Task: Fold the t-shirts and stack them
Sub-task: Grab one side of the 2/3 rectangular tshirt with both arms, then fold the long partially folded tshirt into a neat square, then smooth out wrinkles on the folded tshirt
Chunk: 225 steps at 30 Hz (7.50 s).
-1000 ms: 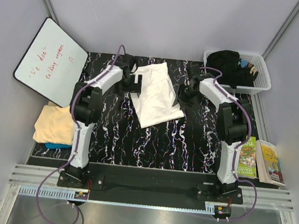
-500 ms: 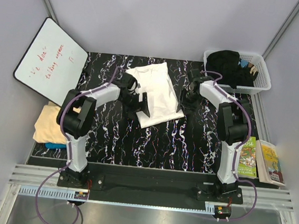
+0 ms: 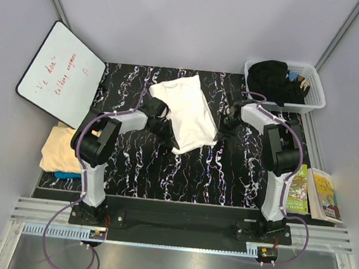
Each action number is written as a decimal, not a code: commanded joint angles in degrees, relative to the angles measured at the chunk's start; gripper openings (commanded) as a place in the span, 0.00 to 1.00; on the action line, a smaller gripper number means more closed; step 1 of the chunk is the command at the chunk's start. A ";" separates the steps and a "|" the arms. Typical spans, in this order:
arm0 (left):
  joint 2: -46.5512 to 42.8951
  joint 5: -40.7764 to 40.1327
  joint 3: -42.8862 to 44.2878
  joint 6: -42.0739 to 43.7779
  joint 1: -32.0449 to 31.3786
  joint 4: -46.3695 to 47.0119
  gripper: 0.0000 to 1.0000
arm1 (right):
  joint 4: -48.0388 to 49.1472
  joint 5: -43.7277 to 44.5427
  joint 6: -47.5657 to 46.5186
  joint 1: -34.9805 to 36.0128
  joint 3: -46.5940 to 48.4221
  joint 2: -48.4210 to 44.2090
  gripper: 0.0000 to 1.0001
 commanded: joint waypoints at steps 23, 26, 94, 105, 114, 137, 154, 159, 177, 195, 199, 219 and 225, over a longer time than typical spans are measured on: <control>-28.18 -1.07 -0.42 8.22 -4.76 -27.56 0.16 | -14.13 -16.94 -0.32 4.48 -12.45 -31.17 0.00; -26.96 -1.08 3.63 8.75 -4.41 -28.53 0.16 | -16.77 -15.10 -1.46 4.39 -5.51 -30.39 0.01; -35.92 4.20 4.34 6.11 -2.47 -21.85 0.00 | -9.04 -9.21 -3.31 2.81 -3.65 -39.63 0.00; -17.21 7.09 10.84 9.98 1.92 -22.12 0.00 | -8.77 -8.67 -7.09 2.19 11.11 -13.35 0.01; -1.13 8.85 21.13 7.61 8.60 -22.73 0.00 | -9.83 -6.75 -4.20 1.23 25.53 2.04 0.04; -9.55 5.68 23.25 12.36 9.13 -21.34 0.98 | -11.95 -5.03 -2.61 -0.71 28.28 -3.84 0.80; -7.17 2.44 12.61 8.31 4.56 -20.10 0.75 | -10.97 -3.14 -0.41 -1.15 6.47 -7.18 0.76; -7.70 0.86 10.94 9.36 4.47 -20.89 0.79 | -10.27 -3.23 -0.41 -1.15 4.88 -6.13 0.76; -1.37 0.50 15.43 11.65 -0.45 -20.71 0.00 | -5.70 -7.62 -0.32 -1.15 -1.97 -7.79 0.02; -7.54 0.68 0.84 7.87 -0.36 -21.94 0.00 | -9.47 -5.69 -0.41 -1.15 -17.18 -16.33 0.02; -7.26 1.82 1.44 9.01 -0.36 -23.70 0.53 | -12.46 -4.64 -1.99 -1.06 -15.34 -14.82 0.26; -8.33 15.78 6.82 3.84 -0.98 -5.35 0.00 | -2.10 -28.77 -1.47 -1.15 -6.99 -16.07 0.00; 0.02 21.33 4.09 -1.09 -0.98 4.25 0.00 | 1.59 -29.60 -1.11 -1.24 -4.01 -5.62 0.00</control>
